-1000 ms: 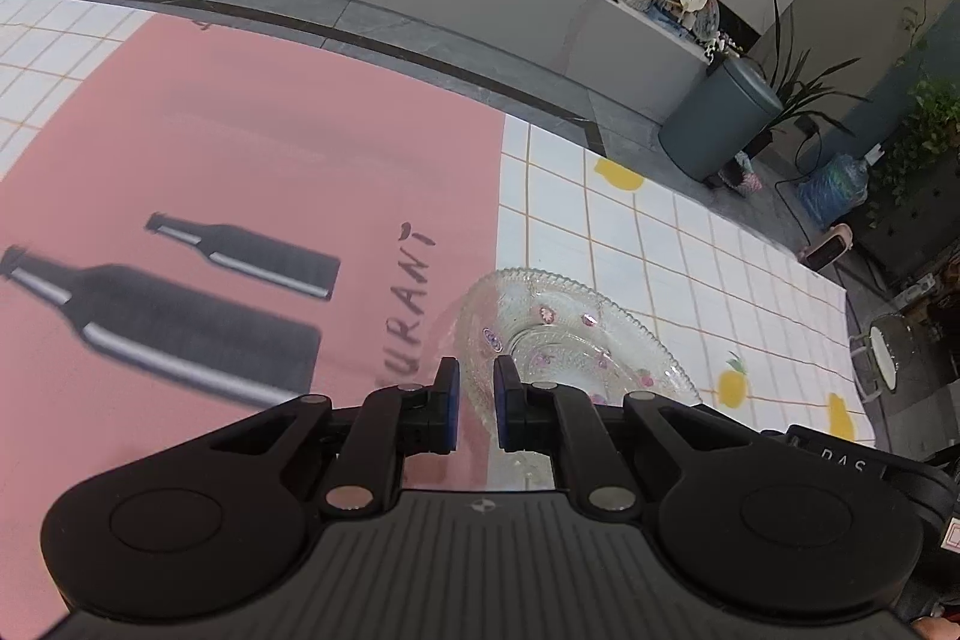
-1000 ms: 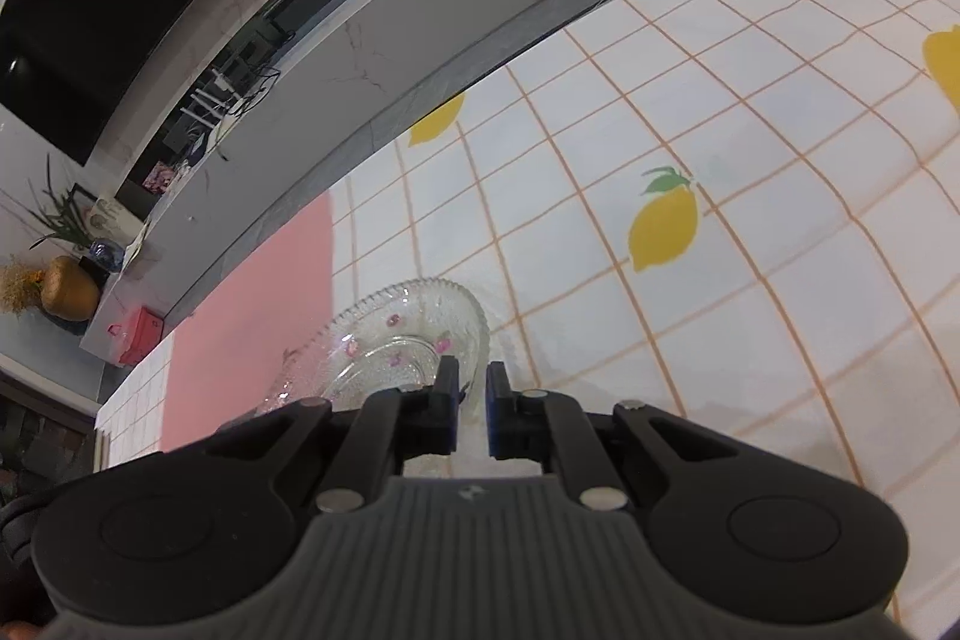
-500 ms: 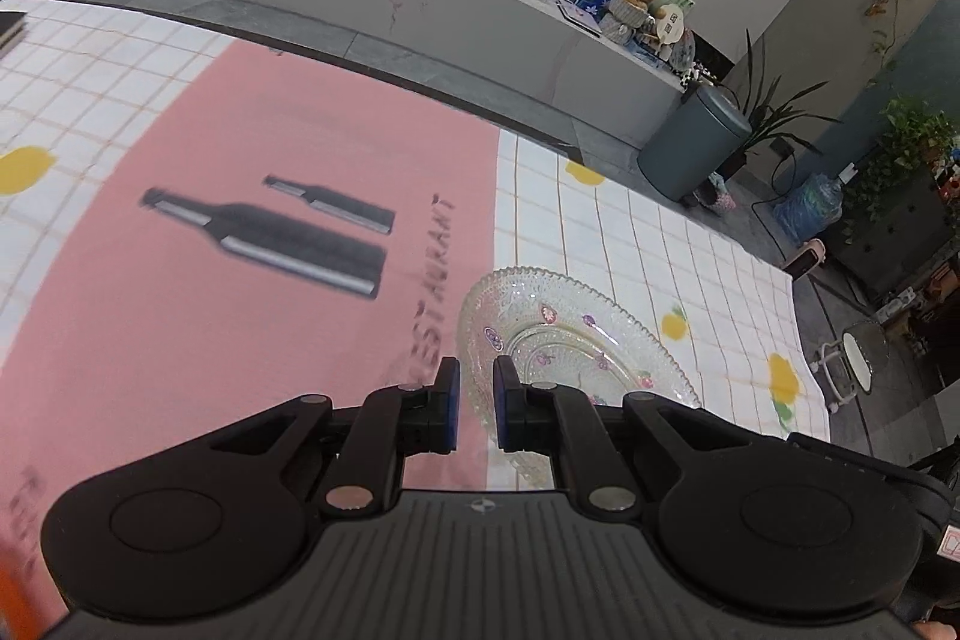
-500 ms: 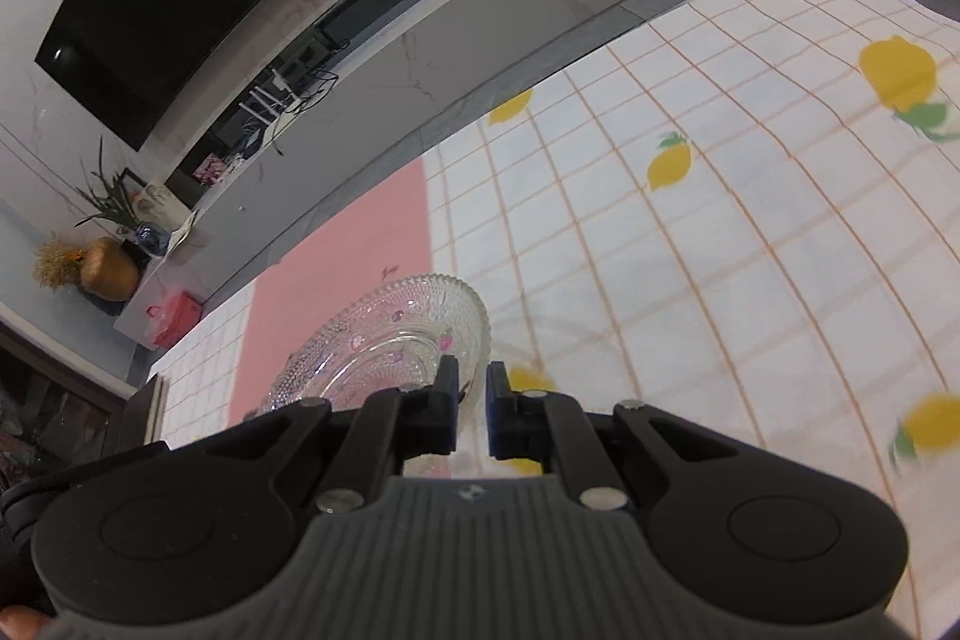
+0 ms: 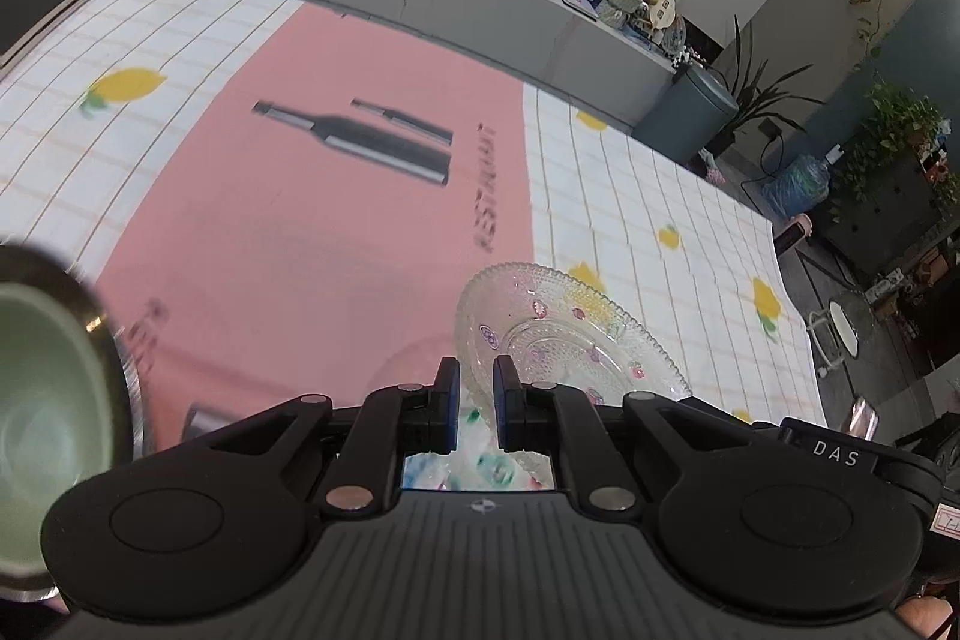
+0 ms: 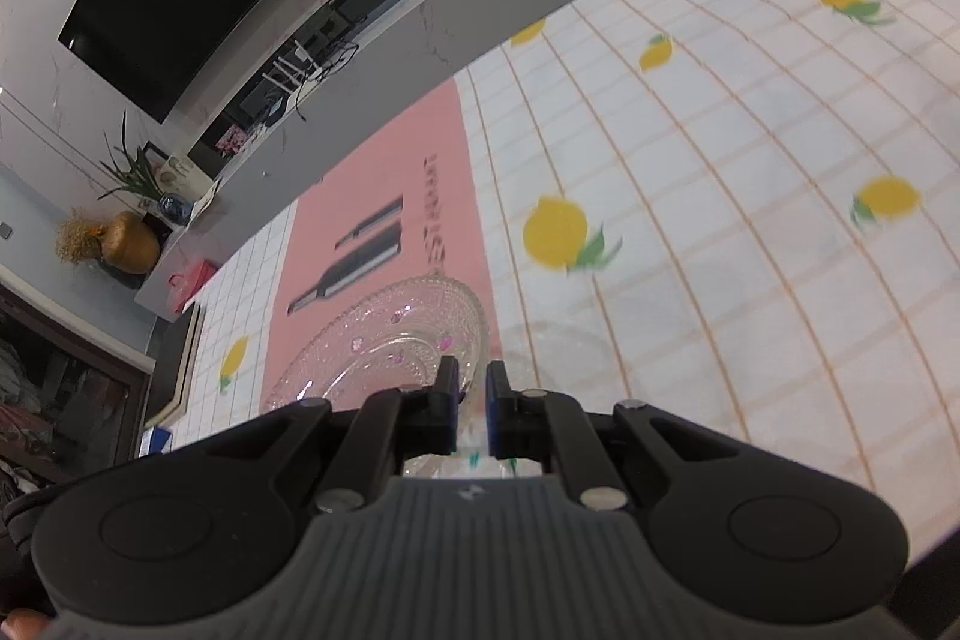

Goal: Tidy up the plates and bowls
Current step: 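Carry the small glass plate with both grippers onto the Fruity plate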

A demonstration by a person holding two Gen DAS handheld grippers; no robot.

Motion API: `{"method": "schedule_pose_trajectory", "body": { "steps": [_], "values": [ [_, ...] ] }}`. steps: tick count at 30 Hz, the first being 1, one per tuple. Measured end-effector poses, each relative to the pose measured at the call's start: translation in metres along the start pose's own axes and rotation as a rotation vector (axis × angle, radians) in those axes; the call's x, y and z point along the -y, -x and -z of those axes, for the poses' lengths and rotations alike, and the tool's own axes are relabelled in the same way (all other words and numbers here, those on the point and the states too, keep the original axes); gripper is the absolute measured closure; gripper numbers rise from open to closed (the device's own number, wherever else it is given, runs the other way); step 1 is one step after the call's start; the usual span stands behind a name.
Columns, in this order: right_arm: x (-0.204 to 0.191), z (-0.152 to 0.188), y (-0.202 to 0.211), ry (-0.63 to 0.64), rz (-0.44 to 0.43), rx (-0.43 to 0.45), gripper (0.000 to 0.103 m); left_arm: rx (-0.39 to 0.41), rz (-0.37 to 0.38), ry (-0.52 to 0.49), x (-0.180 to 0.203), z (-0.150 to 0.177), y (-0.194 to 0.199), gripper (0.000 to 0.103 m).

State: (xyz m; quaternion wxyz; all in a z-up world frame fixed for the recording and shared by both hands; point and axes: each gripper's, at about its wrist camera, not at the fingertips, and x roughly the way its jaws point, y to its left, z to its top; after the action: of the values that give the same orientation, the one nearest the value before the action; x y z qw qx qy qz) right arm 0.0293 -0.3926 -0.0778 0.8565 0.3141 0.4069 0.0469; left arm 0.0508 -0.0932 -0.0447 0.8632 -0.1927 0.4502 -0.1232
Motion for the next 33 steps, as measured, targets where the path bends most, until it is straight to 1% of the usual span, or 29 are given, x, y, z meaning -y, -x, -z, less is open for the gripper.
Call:
{"method": "schedule_pose_trajectory", "body": {
  "steps": [5, 11, 16, 22, 26, 28, 33],
  "values": [
    [0.002, 0.025, 0.005, 0.003, 0.021, -0.018, 0.096, -0.028, -0.003, -0.005, -0.012, 0.023, 0.007, 0.091],
    [0.006, 0.044, 0.002, 0.008, 0.062, -0.043, 0.096, -0.068, -0.008, 0.012, -0.024, 0.039, -0.002, 0.091],
    [0.003, 0.049, 0.001, 0.048, 0.097, -0.039, 0.096, -0.076, -0.017, -0.002, -0.025, 0.045, -0.007, 0.091],
    [-0.004, 0.054, -0.002, 0.121, 0.130, -0.037, 0.096, -0.074, -0.053, -0.038, -0.023, 0.050, -0.010, 0.092],
    [-0.011, 0.058, -0.005, 0.187, 0.175, -0.035, 0.095, -0.080, -0.069, -0.058, -0.022, 0.052, -0.012, 0.097],
    [-0.013, 0.060, -0.006, 0.210, 0.189, -0.040, 0.095, -0.082, -0.078, -0.060, -0.023, 0.053, -0.013, 0.098],
    [-0.012, 0.065, -0.012, 0.221, 0.211, -0.061, 0.096, -0.087, -0.084, -0.055, -0.026, 0.052, -0.014, 0.098]
  ]
}}
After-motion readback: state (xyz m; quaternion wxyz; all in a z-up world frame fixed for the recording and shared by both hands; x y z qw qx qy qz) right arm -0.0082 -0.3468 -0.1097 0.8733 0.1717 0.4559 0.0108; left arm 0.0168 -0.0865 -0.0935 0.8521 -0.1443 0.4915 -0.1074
